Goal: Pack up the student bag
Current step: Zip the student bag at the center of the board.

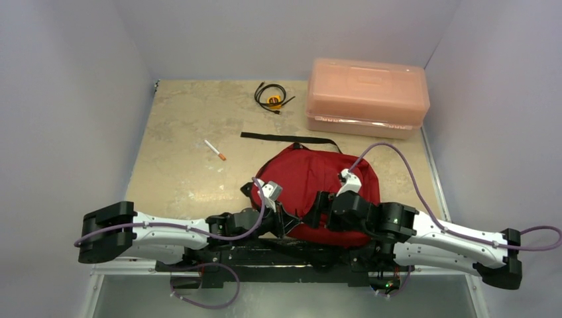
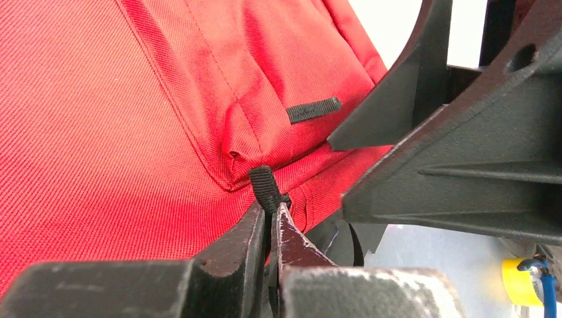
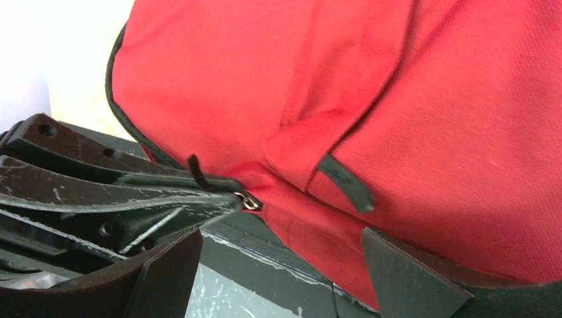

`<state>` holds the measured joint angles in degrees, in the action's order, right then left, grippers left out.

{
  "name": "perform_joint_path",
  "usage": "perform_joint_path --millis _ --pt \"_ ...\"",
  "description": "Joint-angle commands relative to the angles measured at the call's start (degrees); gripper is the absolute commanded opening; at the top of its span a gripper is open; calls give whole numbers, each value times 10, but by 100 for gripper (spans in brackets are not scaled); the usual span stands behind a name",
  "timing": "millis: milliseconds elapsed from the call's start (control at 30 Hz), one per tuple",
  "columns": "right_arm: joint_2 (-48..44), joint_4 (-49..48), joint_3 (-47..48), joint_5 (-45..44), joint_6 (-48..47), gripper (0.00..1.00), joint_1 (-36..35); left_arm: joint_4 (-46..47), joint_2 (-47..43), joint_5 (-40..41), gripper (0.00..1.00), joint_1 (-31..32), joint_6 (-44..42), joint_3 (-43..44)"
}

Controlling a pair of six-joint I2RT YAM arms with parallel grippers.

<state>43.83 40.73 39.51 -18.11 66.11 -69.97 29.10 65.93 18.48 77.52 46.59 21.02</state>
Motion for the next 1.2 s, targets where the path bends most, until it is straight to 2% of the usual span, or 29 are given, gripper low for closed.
perform_joint_path --millis 0,100,200,333,433,567,667,733,800,933,1000,1100,1167 --pt "-61 69 -48 23 96 96 -3 30 2 19 0 -9 19 1" --pt "-78 14 -98 62 129 93 -3 29 8 17 0 -9 34 -2" --pt "-80 29 -118 27 176 80 -3 10 -1 27 0 -9 44 -3" --pt "-79 64 -109 -98 221 68 -3 -165 -41 94 0 -9 111 19" --pt "-65 77 -105 -158 246 58 5 -283 -83 149 0 -9 150 23" --pt "-63 64 -132 -147 232 40 68 -382 -161 172 0 -36 170 5" --pt "-84 41 -143 -124 188 34 122 -423 -231 166 0 -69 158 -14" --pt "-84 44 -136 -133 173 34 132 -421 -265 157 0 -83 123 -18" --pt "-61 21 -113 -135 99 39 135 -402 -281 134 0 -91 82 -16" --pt "16 -78 -36 -49 -156 71 134 -335 -254 65 0 -92 42 -2" --pt "35 -134 -11 28 -267 82 134 -314 -226 36 0 -92 41 9" --pt "46 -195 14 118 -372 88 132 -277 -193 12 0 -92 39 24" --pt "57 -251 12 192 -372 88 128 -262 -176 5 0 -92 42 31"
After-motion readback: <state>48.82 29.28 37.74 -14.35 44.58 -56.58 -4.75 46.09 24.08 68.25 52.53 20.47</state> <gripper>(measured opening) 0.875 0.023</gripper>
